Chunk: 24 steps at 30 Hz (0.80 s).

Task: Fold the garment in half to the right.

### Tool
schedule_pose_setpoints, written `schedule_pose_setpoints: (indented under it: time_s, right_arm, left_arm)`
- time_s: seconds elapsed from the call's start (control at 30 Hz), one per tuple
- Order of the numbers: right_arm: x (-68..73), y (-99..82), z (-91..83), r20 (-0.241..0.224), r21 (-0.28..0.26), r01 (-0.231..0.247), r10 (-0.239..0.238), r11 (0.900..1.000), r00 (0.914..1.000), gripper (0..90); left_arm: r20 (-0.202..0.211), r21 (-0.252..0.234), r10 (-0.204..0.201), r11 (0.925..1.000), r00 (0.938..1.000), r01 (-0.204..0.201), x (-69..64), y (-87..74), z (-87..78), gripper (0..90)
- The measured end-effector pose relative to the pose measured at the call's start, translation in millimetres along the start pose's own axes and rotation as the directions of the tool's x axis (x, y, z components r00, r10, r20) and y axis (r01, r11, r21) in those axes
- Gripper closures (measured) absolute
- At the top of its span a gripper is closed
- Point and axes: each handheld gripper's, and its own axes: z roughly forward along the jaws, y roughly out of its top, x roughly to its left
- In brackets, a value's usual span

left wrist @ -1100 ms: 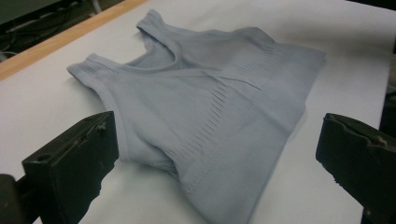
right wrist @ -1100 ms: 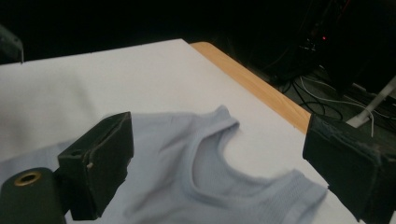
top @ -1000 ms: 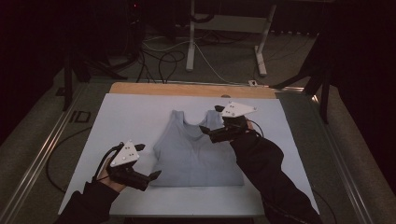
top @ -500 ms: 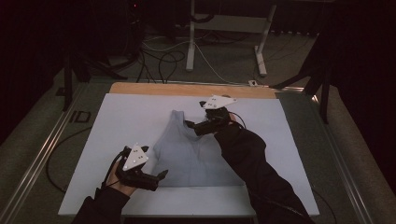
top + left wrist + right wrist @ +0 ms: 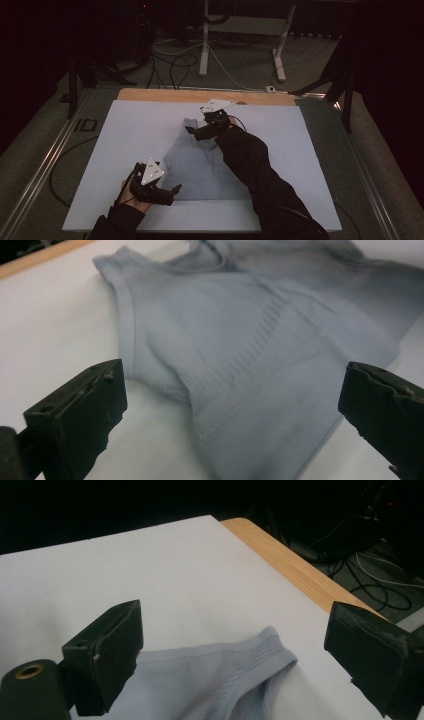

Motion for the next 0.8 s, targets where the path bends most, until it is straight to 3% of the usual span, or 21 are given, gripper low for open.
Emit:
schedule_pose_setpoints:
  time_s: [0.1,0.17,0.23,0.47,0.63,0.8]
  right_arm:
    - [-2.1,-0.5,8.6,0.0,0.008,0.004,-0.004,1.0,1.0,8.9]
    - [-4.3,-1.3,13.1,-0.005,0.007,-0.015,0.015,0.9999,0.9999,8.9]
    - [-6.7,-2.2,17.8,-0.005,0.009,-0.02,0.02,0.9998,0.9998,8.9]
    - [-14.1,-8.2,35.4,0.001,0.027,-0.072,0.072,0.9971,0.9974,8.9]
    - [-16.0,-10.6,49.2,0.006,0.062,-0.066,0.066,0.9959,0.9978,8.9]
    - [-18.8,-10.1,58.6,0.002,0.076,-0.071,0.071,0.9946,0.9975,8.9]
  left_arm:
    - [0.029,0.01,-0.032,0.9994,0.9991,0.032,2.6,-4.2,4.1,0.4]
    - [0.014,0.018,-0.059,0.9981,0.9982,0.059,3.5,-5.0,5.7,0.4]
    - [0.035,0.06,-0.072,0.9958,0.9968,0.069,5.7,-6.4,8.7,0.4]
    - [0.04,0.125,-0.086,0.9889,0.9955,0.08,9.9,-12.8,14.0,1.7]
    - [0.066,0.16,-0.1,0.9831,0.9928,0.089,13.5,-17.7,16.2,7.9]
    - [0.083,0.206,-0.086,0.9763,0.9929,0.067,13.4,-22.2,21.9,16.0]
